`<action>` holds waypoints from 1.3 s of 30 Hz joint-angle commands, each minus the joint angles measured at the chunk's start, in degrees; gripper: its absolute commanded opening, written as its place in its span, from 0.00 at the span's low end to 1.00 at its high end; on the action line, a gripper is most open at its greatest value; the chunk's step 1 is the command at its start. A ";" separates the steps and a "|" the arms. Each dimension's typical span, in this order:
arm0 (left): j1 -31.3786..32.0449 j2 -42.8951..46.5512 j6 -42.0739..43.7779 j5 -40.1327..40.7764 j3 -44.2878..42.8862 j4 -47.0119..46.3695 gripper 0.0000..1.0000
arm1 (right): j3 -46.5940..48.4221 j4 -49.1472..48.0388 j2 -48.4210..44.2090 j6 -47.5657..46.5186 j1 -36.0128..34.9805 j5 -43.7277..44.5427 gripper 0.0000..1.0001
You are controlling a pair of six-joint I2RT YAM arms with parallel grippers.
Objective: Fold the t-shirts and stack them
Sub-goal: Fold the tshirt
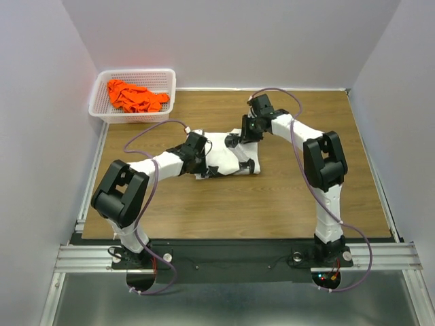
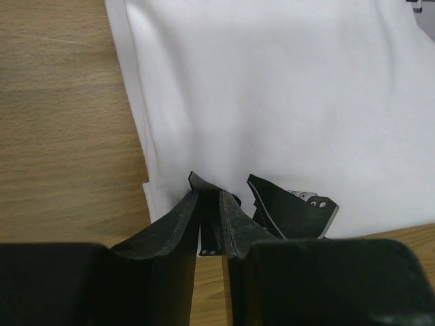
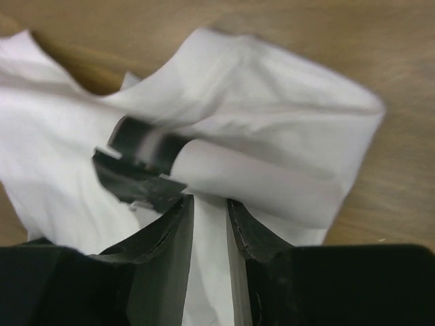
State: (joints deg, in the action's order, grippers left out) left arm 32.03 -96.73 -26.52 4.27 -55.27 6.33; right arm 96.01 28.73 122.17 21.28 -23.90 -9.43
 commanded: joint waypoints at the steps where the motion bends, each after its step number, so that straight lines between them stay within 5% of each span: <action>1: -0.30 0.49 -3.27 -0.23 4.37 -0.96 0.29 | 4.80 -3.59 1.75 -0.45 4.38 1.26 0.31; 5: -0.39 2.24 -3.71 0.30 5.78 -2.37 0.34 | 2.61 -7.54 -2.10 0.43 5.62 -3.74 0.32; 13: -1.70 9.80 -1.43 1.27 1.22 -10.01 0.74 | -6.86 -17.72 -8.17 3.32 5.80 -16.75 0.32; 17: -3.46 6.47 0.68 -1.11 -4.57 -12.83 0.71 | -10.04 -22.13 -7.39 4.73 5.88 -20.97 0.31; 21: -4.69 -2.73 3.23 -5.75 -11.08 -14.06 0.50 | -11.45 -26.53 -5.11 6.05 6.23 -24.05 0.31; 30: -12.16 -20.94 1.13 -11.29 -21.90 -14.15 0.30 | -12.33 -32.86 2.80 7.55 11.50 -26.07 0.28; 37: -13.92 -19.30 0.86 -11.92 -21.91 -13.71 0.29 | -11.98 -32.77 0.45 6.85 13.35 -28.36 0.27; 39: -13.84 -15.01 0.95 -11.57 -21.03 -13.71 0.39 | -12.33 -32.77 -1.66 8.16 13.27 -30.81 0.27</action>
State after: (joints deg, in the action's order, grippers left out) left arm 18.22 -118.74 -26.41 -7.99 -77.01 -9.54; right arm 84.36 -0.93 126.02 28.71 -10.44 -36.82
